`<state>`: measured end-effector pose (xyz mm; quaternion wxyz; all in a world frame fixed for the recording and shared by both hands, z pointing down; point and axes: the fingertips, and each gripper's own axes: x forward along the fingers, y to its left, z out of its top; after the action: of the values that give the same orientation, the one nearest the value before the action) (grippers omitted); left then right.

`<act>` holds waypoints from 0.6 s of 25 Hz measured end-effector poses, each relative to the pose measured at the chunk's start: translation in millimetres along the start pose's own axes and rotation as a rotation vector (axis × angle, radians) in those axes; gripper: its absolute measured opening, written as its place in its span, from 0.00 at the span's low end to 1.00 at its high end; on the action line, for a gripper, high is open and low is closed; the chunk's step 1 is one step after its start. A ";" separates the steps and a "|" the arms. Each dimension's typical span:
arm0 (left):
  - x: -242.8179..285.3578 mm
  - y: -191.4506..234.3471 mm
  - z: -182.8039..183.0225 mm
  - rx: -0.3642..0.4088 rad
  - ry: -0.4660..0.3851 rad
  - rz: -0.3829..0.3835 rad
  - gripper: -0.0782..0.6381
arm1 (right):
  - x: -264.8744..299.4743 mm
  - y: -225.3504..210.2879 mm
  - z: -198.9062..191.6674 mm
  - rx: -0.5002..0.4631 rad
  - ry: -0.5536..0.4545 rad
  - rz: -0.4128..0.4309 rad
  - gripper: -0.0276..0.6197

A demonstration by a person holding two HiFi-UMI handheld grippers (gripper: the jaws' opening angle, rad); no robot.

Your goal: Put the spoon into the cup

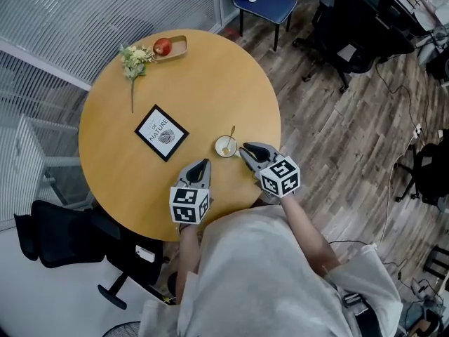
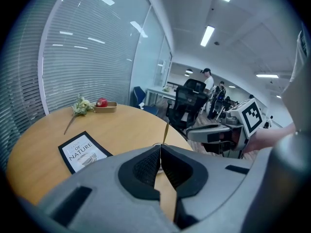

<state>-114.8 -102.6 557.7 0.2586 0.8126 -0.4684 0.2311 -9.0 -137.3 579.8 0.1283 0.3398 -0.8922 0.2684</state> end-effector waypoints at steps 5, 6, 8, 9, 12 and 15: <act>-3.2 2.9 0.5 -0.010 -0.009 0.011 0.12 | 0.7 1.1 1.5 -0.009 0.000 0.001 0.13; -3.2 2.8 -0.2 -0.011 -0.008 0.011 0.12 | 0.9 1.5 1.1 -0.011 0.001 0.001 0.12; -3.4 2.3 -1.7 -0.013 -0.006 0.009 0.12 | 0.9 2.6 0.1 -0.012 0.005 0.002 0.12; -3.6 2.0 -2.4 -0.014 -0.005 0.008 0.12 | 0.6 3.2 -0.4 -0.013 0.007 0.002 0.11; -3.6 1.3 -3.5 -0.014 -0.003 0.008 0.12 | -1.0 3.0 -1.2 -0.014 0.007 0.000 0.10; -3.6 1.3 -3.4 -0.014 -0.007 0.008 0.12 | -1.6 2.4 -1.4 -0.015 0.004 -0.002 0.09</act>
<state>-118.0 -98.7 558.3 0.2615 0.8097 -0.4743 0.2261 -9.4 -134.2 579.4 0.1330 0.3390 -0.8936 0.2625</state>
